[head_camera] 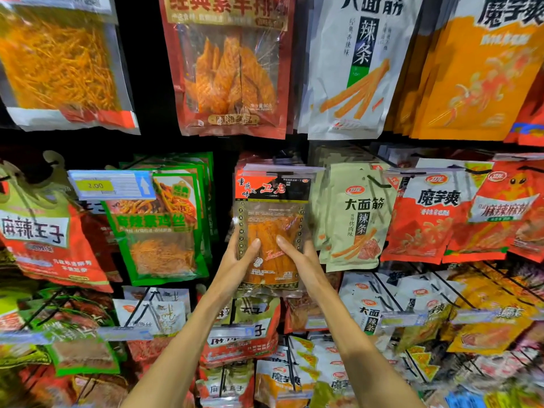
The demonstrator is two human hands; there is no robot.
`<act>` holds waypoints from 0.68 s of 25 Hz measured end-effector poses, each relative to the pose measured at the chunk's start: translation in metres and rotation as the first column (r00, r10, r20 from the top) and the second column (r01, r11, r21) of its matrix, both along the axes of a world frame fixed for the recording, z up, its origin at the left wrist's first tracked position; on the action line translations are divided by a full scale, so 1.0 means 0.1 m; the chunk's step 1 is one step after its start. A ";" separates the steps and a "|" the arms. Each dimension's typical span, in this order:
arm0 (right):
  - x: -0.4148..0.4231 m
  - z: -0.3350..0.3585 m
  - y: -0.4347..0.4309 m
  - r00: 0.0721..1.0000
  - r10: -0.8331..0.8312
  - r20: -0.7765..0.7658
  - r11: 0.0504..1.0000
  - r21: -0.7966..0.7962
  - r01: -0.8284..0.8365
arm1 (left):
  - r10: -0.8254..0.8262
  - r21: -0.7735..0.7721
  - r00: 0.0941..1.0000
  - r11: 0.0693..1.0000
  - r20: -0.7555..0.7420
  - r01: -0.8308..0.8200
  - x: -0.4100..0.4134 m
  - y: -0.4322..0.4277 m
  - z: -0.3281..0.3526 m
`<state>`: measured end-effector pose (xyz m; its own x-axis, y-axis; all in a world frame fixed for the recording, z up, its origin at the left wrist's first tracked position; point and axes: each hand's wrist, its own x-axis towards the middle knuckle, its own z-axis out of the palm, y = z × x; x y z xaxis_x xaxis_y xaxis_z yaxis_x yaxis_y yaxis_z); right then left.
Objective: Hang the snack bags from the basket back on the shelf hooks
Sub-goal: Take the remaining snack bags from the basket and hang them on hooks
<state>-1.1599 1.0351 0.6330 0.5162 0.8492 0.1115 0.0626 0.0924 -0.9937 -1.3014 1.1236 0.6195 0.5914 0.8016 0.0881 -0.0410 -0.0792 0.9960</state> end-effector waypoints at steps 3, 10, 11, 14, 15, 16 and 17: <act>0.03 0.00 0.06 1.000 -0.004 0.000 0.999 0.034 0.004 | 0.009 0.008 1.000 1.000 0.003 -0.009 0.04 0.05 0.00; 0.12 0.05 0.19 1.000 -0.026 -0.012 0.999 0.021 0.027 | 0.043 -0.001 0.999 0.999 -0.013 -0.043 0.16 0.16 -0.01; 0.13 0.06 0.20 0.999 -0.031 -0.017 0.999 0.022 0.032 | 0.042 0.005 0.999 0.999 -0.009 -0.042 0.17 0.17 0.00; 0.13 0.08 0.20 0.999 -0.026 -0.025 0.999 0.020 0.026 | 0.046 0.014 0.999 0.999 -0.003 -0.046 0.18 0.15 0.00; 0.14 0.06 0.20 0.999 -0.022 -0.030 1.000 0.021 0.023 | 0.050 0.016 0.999 0.999 -0.001 -0.050 0.17 0.13 0.00; 0.14 0.04 0.19 0.999 -0.019 -0.036 1.000 0.019 0.020 | 0.055 0.021 0.999 0.998 -0.001 -0.054 0.16 0.12 -0.01; 0.14 0.03 0.18 0.999 -0.010 -0.042 1.000 0.017 0.011 | 0.055 0.028 0.998 0.998 0.003 -0.055 0.13 0.10 -0.01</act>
